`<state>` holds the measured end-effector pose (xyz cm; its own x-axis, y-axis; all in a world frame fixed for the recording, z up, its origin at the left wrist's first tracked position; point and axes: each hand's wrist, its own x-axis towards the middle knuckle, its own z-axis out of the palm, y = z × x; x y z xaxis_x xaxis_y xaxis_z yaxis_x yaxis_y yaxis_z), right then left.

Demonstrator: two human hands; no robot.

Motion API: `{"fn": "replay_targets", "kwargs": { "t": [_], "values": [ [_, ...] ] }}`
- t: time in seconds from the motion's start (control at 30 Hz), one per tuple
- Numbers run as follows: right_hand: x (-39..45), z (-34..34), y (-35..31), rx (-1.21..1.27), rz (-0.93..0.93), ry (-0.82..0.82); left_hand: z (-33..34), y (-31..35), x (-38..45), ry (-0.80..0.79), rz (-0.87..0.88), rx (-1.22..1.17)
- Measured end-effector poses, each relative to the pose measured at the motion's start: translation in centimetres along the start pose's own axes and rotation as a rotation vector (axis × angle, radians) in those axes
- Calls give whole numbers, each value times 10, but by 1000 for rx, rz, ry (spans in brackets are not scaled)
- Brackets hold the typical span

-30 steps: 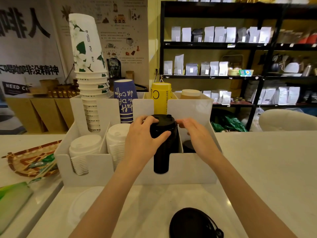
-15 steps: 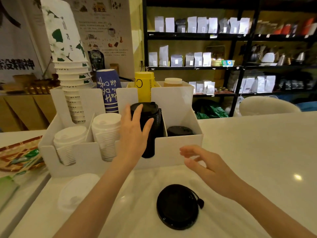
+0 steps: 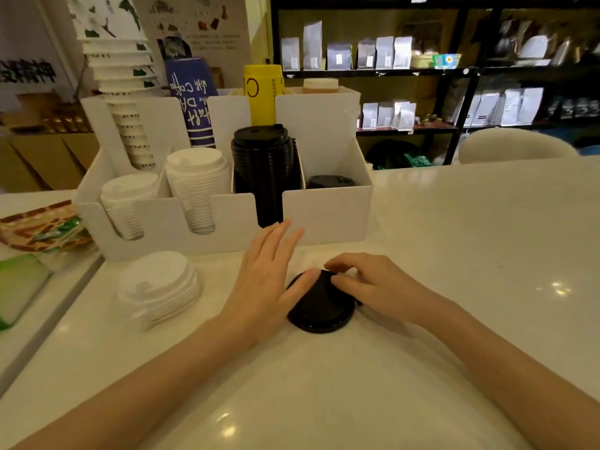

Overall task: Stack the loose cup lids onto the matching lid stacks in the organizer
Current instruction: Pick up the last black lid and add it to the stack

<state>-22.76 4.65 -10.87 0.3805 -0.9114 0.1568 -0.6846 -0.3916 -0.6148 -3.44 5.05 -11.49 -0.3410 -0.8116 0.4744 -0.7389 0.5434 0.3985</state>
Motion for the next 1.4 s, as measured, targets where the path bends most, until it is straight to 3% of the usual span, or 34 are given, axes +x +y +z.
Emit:
{"fn": "replay_targets", "kwargs": {
  "t": [0.17,0.33,0.47,0.77,1.03,1.27,1.4],
  "values": [
    [0,2,0,-7,-8,17,-4,-1,-25,-204,-42,32],
    [-2,2,-1,21,9,38,-4,2,-27,-207,-10,89],
    [-2,3,-5,75,35,35,-4,4,-25,-206,-90,-39],
    [10,-18,-25,420,68,196,-31,9,-9,41,-124,-320],
    [49,-46,-57,641,31,459,-72,11,37,281,-143,-429],
    [90,-62,-87,674,-63,612,-93,5,85,438,-106,-506],
    [115,-65,-99,670,-80,617,-99,-3,107,523,-89,-496]
  ]
}}
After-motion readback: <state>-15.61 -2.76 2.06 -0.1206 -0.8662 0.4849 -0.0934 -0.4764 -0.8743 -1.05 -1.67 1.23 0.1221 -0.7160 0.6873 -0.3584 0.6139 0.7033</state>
